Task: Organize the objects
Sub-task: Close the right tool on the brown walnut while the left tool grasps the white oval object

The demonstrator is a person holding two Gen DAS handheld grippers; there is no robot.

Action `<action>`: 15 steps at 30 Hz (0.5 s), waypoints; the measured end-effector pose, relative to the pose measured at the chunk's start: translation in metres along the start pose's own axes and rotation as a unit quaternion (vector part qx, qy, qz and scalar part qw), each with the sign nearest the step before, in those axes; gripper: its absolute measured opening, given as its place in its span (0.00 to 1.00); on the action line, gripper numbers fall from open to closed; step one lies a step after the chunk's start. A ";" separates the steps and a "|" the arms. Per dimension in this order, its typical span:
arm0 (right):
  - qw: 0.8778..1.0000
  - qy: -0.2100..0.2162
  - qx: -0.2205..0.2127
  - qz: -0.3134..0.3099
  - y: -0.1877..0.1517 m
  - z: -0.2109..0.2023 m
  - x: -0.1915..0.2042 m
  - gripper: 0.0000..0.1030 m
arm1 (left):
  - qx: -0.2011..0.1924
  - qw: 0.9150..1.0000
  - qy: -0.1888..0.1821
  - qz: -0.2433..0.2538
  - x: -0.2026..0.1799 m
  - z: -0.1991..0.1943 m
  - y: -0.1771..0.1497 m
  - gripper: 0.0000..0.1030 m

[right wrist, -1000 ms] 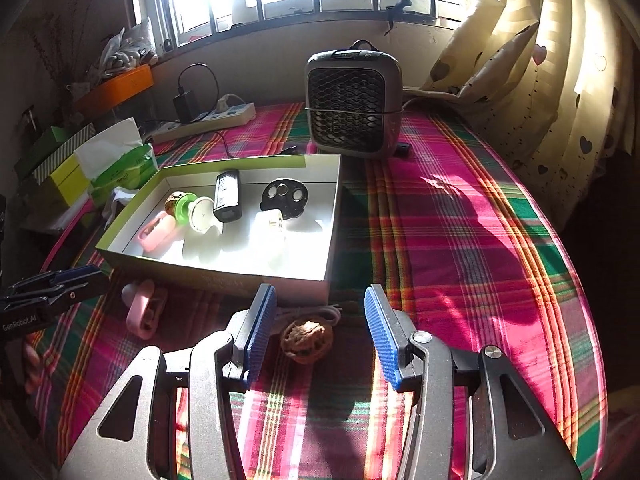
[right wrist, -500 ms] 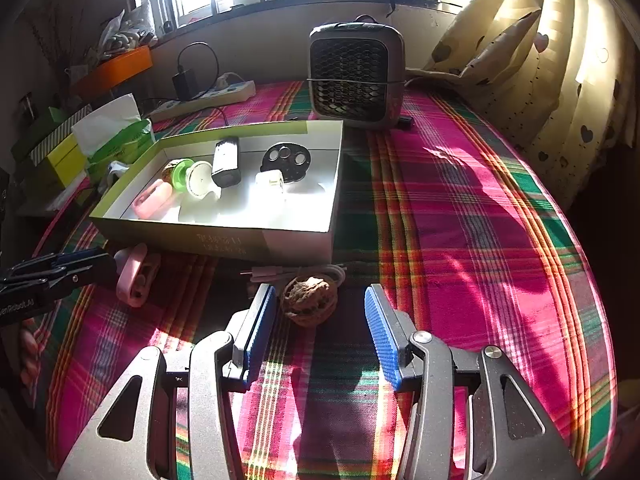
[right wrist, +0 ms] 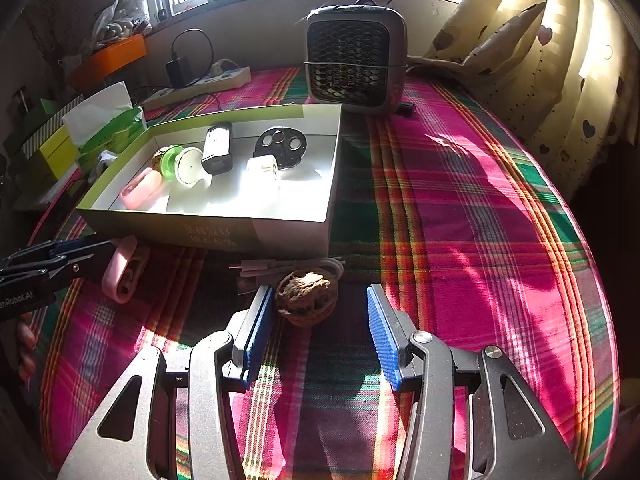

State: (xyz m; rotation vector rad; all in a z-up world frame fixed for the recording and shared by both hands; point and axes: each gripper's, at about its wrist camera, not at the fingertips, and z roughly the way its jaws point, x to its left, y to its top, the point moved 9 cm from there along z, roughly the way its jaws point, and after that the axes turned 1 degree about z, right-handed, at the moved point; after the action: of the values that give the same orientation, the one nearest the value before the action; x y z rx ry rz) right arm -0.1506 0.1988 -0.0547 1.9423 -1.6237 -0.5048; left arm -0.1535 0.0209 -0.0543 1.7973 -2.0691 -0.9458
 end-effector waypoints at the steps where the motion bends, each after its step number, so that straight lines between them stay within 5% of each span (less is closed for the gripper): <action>1: 1.000 -0.001 0.000 -0.001 0.000 0.000 0.000 0.46 | 0.000 1.000 0.002 0.003 -0.001 0.001 0.000 0.44; 15: 1.000 -0.014 0.002 -0.006 0.001 0.002 -0.001 0.46 | -0.002 1.000 0.022 0.008 -0.001 0.004 0.004 0.39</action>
State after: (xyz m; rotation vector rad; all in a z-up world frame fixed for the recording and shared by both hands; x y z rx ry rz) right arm -0.1526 0.1991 -0.0557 1.9573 -1.6329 -0.5343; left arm -0.1590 0.0236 -0.0544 1.7816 -2.0497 -0.8965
